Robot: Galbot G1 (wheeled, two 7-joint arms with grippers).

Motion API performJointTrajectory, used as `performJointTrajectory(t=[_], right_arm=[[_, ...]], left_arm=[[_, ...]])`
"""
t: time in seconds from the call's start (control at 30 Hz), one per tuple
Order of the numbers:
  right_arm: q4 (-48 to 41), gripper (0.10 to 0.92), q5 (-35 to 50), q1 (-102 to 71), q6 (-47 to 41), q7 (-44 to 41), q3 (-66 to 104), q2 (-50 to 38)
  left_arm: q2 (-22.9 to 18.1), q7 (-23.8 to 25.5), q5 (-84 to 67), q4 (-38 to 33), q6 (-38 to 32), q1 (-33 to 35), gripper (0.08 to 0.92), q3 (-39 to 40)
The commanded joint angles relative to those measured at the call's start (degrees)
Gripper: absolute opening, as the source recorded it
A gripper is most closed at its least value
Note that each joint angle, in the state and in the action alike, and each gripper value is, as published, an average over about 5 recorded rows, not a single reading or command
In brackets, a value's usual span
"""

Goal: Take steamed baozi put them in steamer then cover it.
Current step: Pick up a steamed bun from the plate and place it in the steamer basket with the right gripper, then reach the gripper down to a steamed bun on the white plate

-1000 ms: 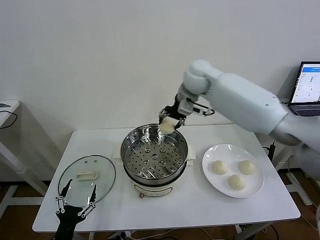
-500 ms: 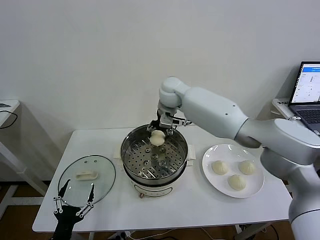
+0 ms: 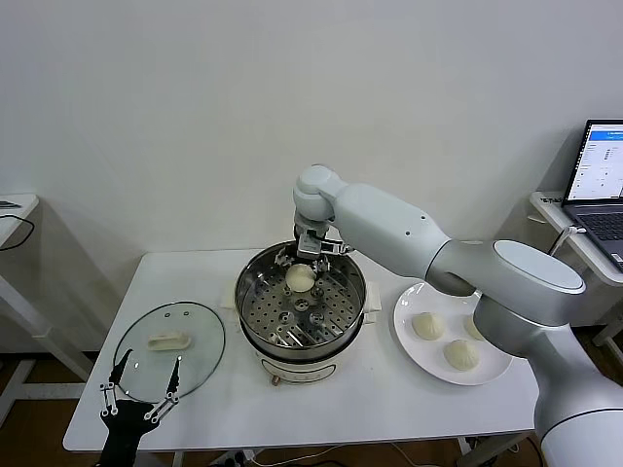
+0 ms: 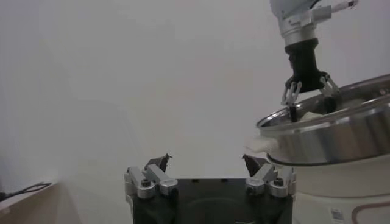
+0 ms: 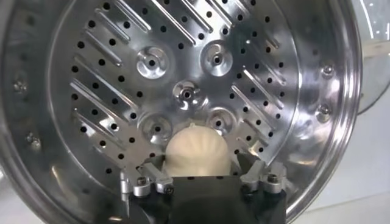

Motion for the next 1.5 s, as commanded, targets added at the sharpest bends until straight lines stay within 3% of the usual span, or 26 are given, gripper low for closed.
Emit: performJointTrajectory(t=[0.03,0.17,0.27,0.4,0.5,0.8,1.07,1.5], right_arm=[[3.3,0.822,4.7,0.8,-4.7,-3.4,2.6,-2.0],[10.1,0.823,17.7,4.8,-16.5,-9.8,4.4,-10.1],[12.0,0.823,27.7,8.3,-27.0,-9.9,3.1,-17.0],[10.6,0.823,38.2,10.6,-38.7,-7.6,0.5,-25.5],[7.8,0.823,41.6,10.0,-41.6,-6.8,-1.6,-30.9],[7.8,0.823,38.8,2.2,-43.5,-1.4,-8.4,-41.3],[5.3,0.823,32.2,-7.1,-43.3,4.0,-6.6,-39.5],[3.3,0.823,27.0,-13.4,-42.4,5.4,-4.4,-36.7]], left_arm=[[0.0,0.0,-0.1,-0.1,0.0,0.1,0.823,-0.2],[0.1,0.0,-0.1,-0.1,0.0,0.1,0.823,-0.4],[0.2,0.0,0.0,0.0,0.0,0.0,0.823,-0.2],[0.2,0.0,0.1,0.1,-0.1,-0.1,0.823,0.3],[0.2,0.0,0.3,0.2,-0.2,-0.2,0.823,0.8],[0.2,0.0,0.6,0.6,-0.3,-0.5,0.823,1.5],[0.0,-0.1,0.9,0.9,-0.7,-0.3,0.823,1.5],[-0.3,-0.1,1.2,1.5,-1.0,-0.2,0.823,1.2]])
